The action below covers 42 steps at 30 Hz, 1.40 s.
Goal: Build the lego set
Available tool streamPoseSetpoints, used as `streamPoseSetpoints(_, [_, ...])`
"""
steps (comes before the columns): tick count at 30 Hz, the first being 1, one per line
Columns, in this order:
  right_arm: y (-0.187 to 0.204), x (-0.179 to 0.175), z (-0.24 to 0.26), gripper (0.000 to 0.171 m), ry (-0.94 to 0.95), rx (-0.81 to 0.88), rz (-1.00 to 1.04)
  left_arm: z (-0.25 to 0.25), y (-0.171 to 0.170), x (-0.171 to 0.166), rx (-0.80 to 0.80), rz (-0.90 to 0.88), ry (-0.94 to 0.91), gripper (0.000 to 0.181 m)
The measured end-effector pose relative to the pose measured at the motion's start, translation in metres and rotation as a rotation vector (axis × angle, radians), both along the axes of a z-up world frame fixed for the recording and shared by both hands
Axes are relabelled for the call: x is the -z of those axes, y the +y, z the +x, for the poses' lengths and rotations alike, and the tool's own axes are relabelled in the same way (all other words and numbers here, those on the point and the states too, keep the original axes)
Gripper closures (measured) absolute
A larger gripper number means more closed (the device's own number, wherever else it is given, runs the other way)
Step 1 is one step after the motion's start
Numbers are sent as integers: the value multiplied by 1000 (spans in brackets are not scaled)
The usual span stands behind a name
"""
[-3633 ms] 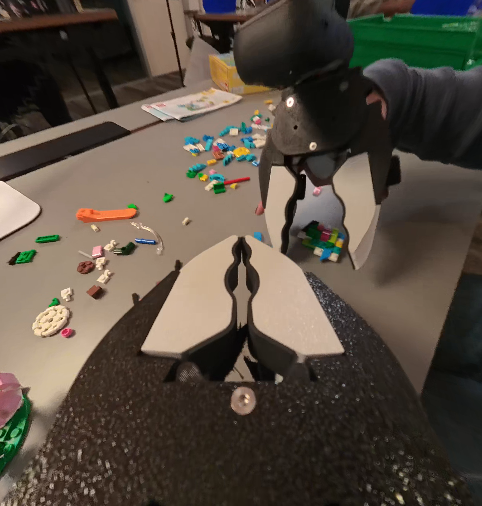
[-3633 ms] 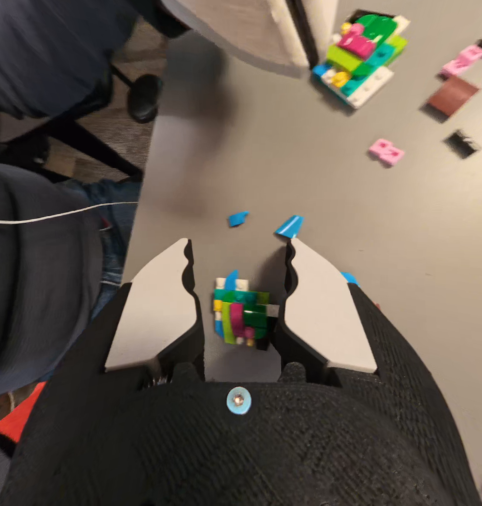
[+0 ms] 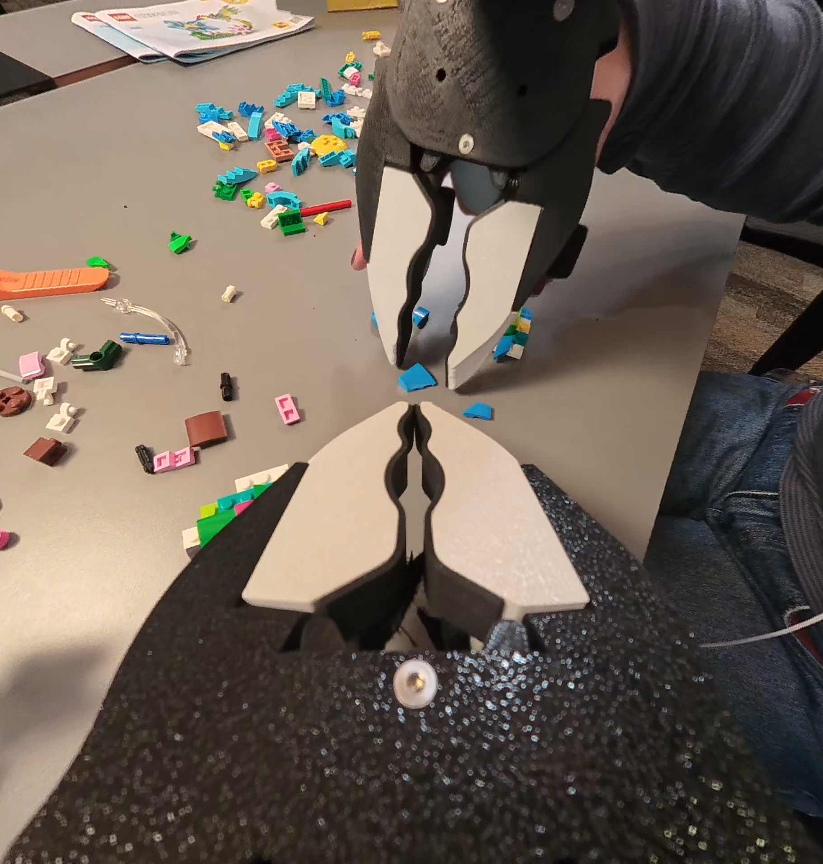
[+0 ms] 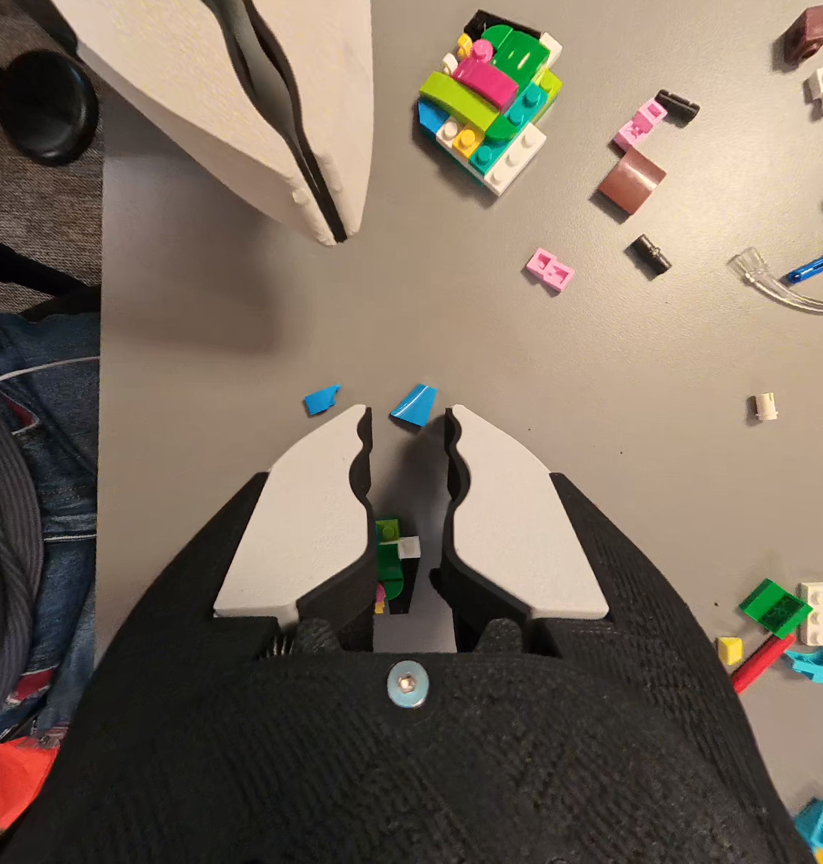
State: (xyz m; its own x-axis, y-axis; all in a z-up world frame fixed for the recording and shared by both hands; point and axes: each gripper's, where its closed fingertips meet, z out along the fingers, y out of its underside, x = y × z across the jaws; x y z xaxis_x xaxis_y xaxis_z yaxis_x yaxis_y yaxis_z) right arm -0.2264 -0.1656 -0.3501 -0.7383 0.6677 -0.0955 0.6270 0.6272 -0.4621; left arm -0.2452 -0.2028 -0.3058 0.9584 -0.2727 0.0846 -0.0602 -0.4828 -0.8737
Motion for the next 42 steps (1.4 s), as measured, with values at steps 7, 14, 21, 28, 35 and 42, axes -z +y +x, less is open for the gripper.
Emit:
streamPoseSetpoints(7, [3,3,-2,153,19,-16,55,0,-1,0,1,-3,-1,181])
streamPoseSetpoints(14, [3,3,-1,158,18,-83,80,0,-1,0,2,-2,0,181])
streamPoseSetpoints(21, [3,3,7,158,40,-285,115,-1,-2,-1,0,2,-2,181])
streamPoseSetpoints(28, [1,3,23,158,69,-521,155,0,-2,-1,8,1,-4,181])
streamPoseSetpoints(35, [3,3,25,158,51,-530,149,3,-1,0,20,-7,-7,181])
streamPoseSetpoints(42, [3,3,24,158,50,-525,143,5,-1,2,28,-15,-8,181])
